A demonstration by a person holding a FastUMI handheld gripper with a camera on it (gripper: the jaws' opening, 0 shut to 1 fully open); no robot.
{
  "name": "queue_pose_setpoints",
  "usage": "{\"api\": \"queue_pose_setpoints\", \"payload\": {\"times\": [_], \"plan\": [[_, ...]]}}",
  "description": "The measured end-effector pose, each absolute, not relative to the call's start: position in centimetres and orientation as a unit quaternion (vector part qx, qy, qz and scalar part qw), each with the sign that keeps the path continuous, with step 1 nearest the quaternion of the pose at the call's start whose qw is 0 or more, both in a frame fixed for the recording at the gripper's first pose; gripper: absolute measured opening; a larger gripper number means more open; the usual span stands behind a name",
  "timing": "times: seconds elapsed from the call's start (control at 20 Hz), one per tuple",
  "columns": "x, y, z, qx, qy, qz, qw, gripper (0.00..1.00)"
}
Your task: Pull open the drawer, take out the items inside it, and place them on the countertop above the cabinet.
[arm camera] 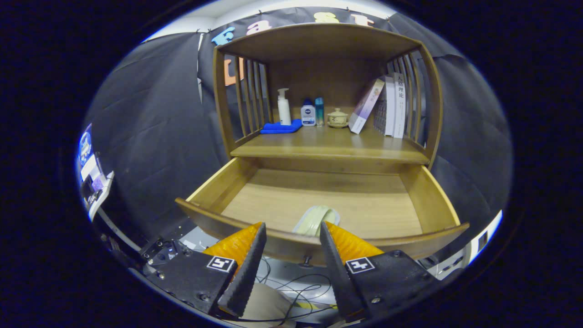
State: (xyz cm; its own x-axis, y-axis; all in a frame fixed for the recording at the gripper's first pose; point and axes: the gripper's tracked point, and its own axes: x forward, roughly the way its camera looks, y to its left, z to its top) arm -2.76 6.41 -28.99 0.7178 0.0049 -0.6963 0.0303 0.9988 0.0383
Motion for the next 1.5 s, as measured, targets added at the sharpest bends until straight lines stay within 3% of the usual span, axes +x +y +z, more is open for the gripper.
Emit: {"api": "queue_pose_setpoints", "payload": {"times": [0.55,0.95,1.2,1.4,1.5], "plan": [[3.1,2.7,-37.1,0.076,0.545,-0.056,0.833,0.72],[3.0,3.5,-40.1,0.103,0.595,-0.060,0.795,0.62],[3.5,3.1,-40.1,0.084,0.595,-0.061,0.797,0.50],[4.2,2.6,-40.1,0.092,0.586,-0.069,0.802,0.24],[4.2,2.6,-40.0,0.093,0.585,-0.065,0.803,0.22]]}}
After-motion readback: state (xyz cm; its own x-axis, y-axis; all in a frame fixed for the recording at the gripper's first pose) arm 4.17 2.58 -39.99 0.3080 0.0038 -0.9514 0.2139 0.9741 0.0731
